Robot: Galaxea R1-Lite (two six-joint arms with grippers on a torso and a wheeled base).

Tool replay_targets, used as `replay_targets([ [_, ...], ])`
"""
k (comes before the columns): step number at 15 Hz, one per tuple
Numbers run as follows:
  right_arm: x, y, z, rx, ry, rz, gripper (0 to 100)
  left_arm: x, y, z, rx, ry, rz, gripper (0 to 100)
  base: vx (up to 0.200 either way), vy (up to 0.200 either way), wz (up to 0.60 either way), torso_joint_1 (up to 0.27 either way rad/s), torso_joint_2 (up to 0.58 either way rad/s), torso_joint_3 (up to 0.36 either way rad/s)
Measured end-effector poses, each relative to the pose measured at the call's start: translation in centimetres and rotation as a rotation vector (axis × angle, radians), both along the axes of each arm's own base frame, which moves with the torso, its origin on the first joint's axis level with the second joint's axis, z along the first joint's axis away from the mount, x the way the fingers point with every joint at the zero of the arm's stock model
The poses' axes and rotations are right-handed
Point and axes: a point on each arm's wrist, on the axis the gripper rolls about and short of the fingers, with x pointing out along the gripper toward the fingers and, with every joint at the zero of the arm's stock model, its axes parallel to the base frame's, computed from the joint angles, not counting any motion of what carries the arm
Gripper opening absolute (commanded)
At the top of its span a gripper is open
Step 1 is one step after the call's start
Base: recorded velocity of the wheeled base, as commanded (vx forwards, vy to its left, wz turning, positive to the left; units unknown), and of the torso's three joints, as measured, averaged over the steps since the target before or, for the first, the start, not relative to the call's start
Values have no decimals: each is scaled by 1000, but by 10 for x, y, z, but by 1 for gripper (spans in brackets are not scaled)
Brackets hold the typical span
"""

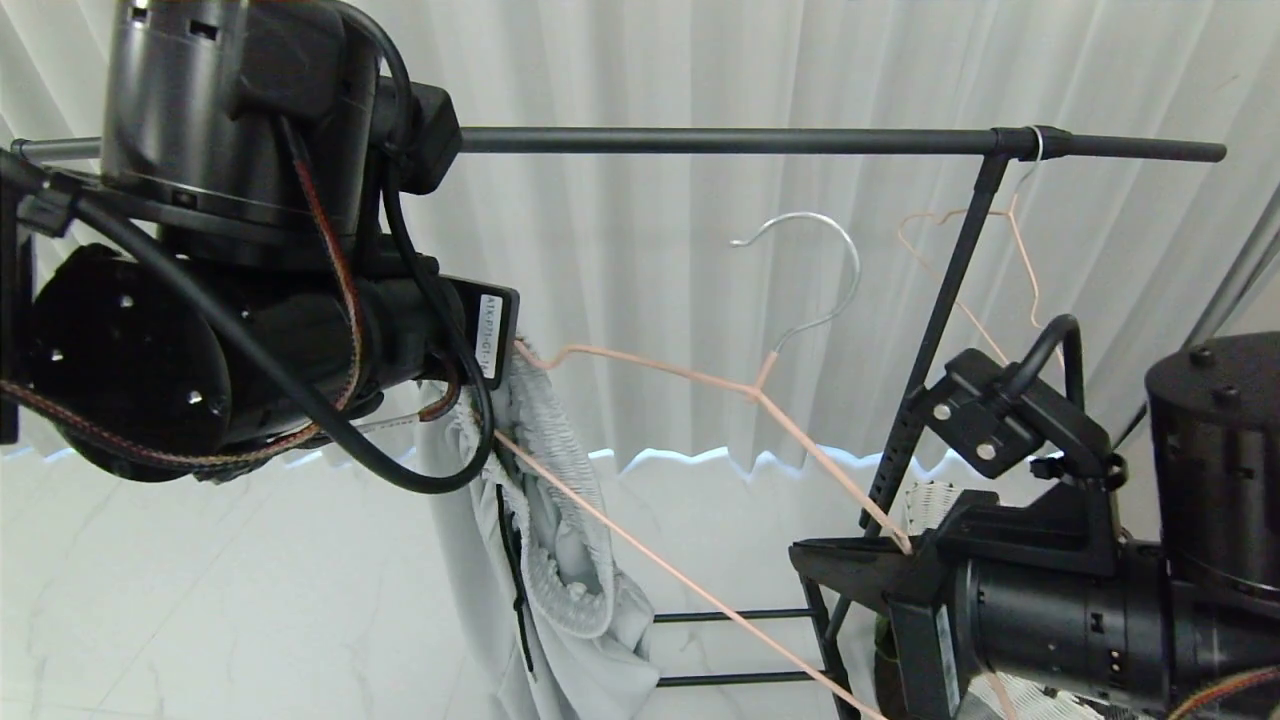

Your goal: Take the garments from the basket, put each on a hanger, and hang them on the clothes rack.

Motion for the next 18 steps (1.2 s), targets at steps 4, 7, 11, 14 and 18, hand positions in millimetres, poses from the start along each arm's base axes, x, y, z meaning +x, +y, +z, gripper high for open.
replay_targets([
  [4, 10, 18, -2, -7, -2, -15, 0, -5, -5, 0, -14, 0, -22, 0, 0, 0, 0, 0, 0, 0],
  [7, 14, 22, -6, -35, -14, -69, 0, -4, -2, 0, -7, -8, 15, 0, 0, 0, 0, 0, 0, 0],
  [11, 18, 18, -11, -96, -26, -166, 0, -1, 2, 0, 9, -3, 46, 0, 0, 0, 0, 0, 0, 0],
  [14, 23, 16, -11, -100, -41, -215, 0, -3, 4, -5, 49, 40, 48, 0, 0, 0, 0, 0, 0, 0],
  [18, 24, 18, -7, -72, -57, -223, 0, -5, 2, -10, 66, 68, 36, 0, 0, 0, 0, 0, 0, 0],
])
